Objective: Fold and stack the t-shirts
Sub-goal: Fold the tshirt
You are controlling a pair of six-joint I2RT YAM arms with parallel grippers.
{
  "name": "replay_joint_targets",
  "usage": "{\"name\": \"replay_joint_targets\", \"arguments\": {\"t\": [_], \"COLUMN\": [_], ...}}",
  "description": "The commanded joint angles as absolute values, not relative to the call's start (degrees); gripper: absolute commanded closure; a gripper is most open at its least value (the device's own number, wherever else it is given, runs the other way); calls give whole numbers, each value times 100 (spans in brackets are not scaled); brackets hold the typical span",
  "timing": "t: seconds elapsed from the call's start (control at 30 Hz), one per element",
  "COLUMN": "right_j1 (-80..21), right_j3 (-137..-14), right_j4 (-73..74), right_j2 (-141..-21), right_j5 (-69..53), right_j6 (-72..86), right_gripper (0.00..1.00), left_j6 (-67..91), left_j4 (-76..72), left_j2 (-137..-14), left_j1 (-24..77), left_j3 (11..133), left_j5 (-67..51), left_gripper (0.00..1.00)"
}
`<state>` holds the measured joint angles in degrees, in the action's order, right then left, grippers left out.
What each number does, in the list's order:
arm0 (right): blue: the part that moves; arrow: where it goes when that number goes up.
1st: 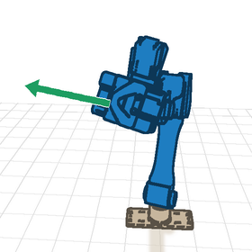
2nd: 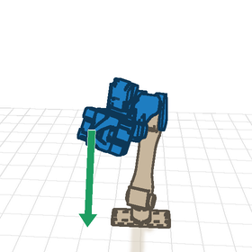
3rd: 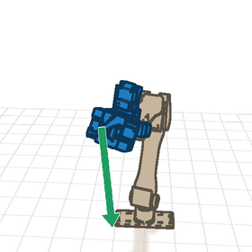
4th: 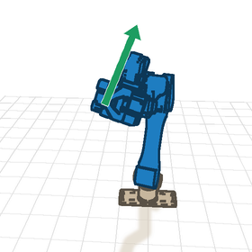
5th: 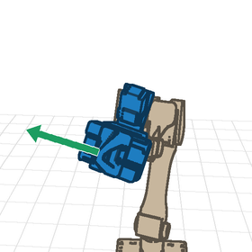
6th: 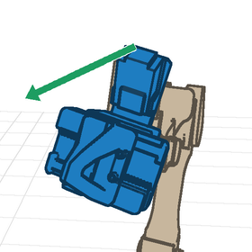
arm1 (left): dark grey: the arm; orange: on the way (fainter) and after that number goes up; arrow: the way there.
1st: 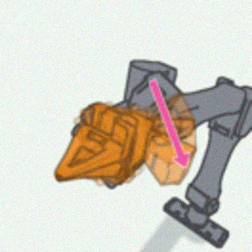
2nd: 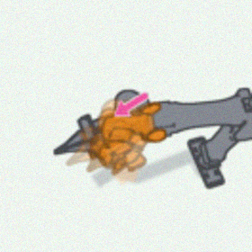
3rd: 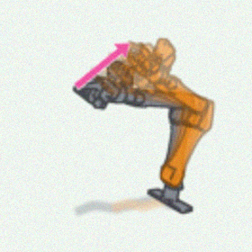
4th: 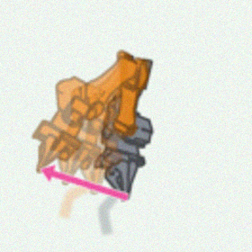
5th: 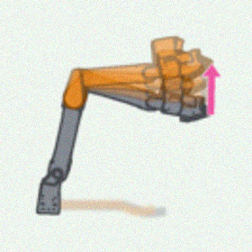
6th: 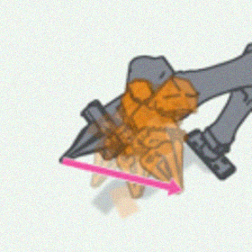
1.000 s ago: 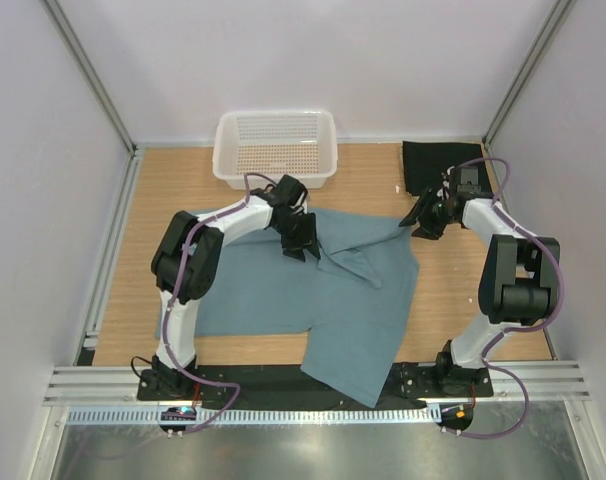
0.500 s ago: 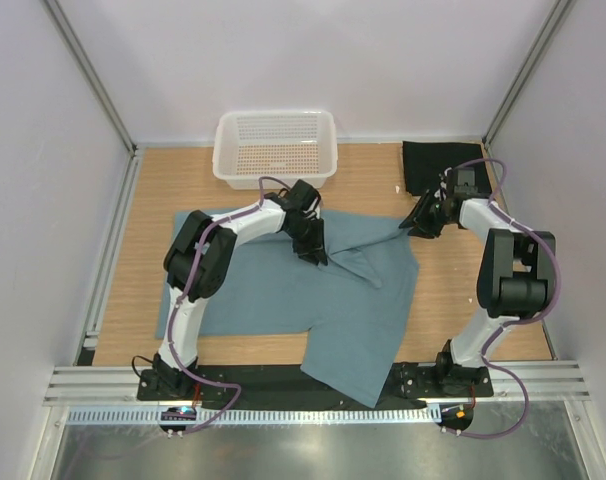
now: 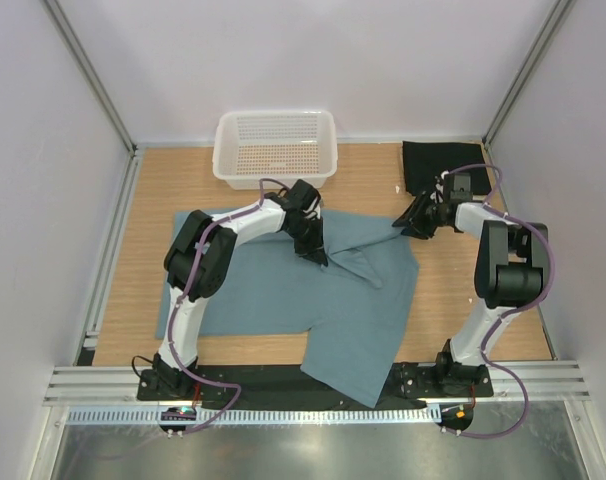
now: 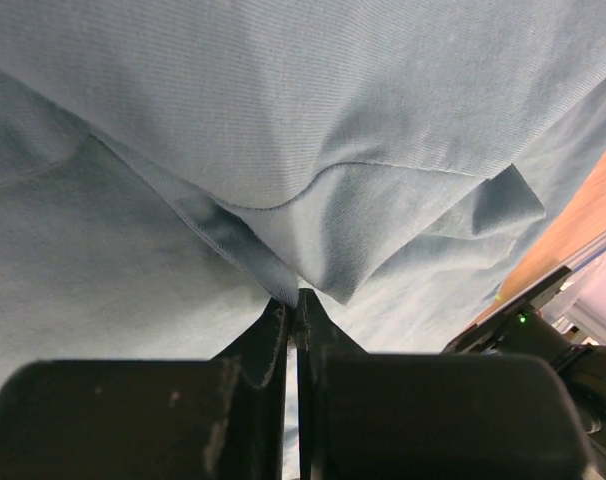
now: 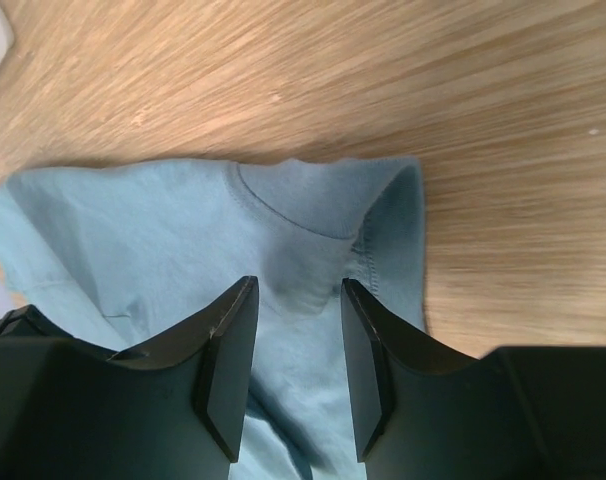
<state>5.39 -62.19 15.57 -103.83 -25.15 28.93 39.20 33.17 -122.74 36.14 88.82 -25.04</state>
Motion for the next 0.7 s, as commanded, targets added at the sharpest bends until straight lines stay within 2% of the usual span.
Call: {"name": "replay_joint_targets", "arguments": {"t": [0.0,0.4,0.67], "right_j1": [571,1072,1125], "right_j3": [-6135,-6099,-6381], "right_j4": [792,-746,-1284], "right_j2": [-10398,-10775,-11277], "right_j5": [-2847,-2874,-3322], "right_j6": [3207,4657,4940], "right_gripper": [55,56,57], "left_j6": [4034,4131,4201], "left_j4": [3217,3322,3305], "left_j2": [-12033,-11593,-11628], "left_j1": [3630,3630,3621], "left_j3": [9053,8692,8692], "left_j5": [-2803,-3093,-3243], "left_gripper": [100,100,100]}}
